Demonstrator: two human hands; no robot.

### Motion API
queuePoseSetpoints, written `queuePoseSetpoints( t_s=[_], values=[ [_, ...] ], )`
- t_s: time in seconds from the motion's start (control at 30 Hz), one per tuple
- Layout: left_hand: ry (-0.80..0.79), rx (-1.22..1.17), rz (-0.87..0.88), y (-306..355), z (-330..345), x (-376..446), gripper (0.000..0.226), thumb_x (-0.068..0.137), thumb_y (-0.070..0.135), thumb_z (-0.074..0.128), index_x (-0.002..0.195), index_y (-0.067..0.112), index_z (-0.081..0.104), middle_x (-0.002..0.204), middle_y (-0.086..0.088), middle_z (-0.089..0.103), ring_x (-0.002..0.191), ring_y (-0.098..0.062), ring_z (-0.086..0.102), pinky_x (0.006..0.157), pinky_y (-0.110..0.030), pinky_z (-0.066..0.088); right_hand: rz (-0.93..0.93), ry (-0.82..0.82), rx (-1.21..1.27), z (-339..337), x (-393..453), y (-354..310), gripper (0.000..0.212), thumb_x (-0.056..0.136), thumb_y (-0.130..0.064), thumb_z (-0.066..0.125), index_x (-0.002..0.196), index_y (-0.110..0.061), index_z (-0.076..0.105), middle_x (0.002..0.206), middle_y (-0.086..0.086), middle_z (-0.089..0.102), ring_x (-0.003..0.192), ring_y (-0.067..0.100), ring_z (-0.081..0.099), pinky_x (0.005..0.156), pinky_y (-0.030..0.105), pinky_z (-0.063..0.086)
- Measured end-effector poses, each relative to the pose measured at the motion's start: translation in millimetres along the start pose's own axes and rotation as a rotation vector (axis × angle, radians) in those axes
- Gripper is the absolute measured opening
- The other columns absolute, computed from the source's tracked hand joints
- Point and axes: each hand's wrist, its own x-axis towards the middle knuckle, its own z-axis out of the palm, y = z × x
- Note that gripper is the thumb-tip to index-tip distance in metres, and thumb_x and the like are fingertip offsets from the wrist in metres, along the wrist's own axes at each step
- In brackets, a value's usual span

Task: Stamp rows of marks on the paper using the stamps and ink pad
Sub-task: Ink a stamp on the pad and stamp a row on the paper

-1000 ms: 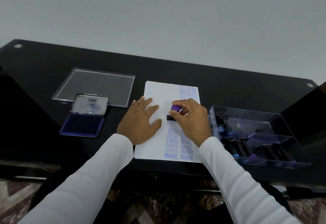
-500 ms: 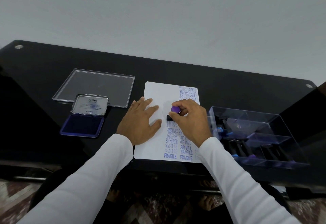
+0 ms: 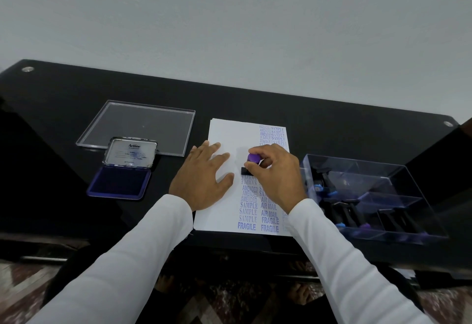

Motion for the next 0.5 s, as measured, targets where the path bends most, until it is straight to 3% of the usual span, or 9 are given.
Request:
queuePoseSetpoints(
  t_s=[0.27,0.5],
  values=[
    [0.016,-0.004,0.014,-1.0,0.8,0.0,0.070,0.090,0.070,0.031,0.150,0.034,0.040,0.166,0.007,0.022,0.155,-0.020,0.011,0.121,-0.038,0.000,-0.026,-0.006,0.004,-1.4,0.2,-0.1,0.022,0.083,-0.025,0.079,0.104,-0.023,0.072,0.095,-0.009,0.064,0.078,0.009,0.063,0.075,0.016,0.052],
    [0.020,-0.005,0.006,0.2,0.1,-0.5,0.071,0.089,0.071,0.030,0.150,0.035,0.041,0.166,0.008,0.022,0.155,-0.019,0.011,0.121,-0.038,0.001,-0.004,0.009,0.003,1.0,1.4,0.4,0.027,0.085,-0.028,0.077,0.111,-0.022,0.073,0.098,-0.012,0.062,0.080,0.007,0.062,0.075,0.007,0.044]
  ],
)
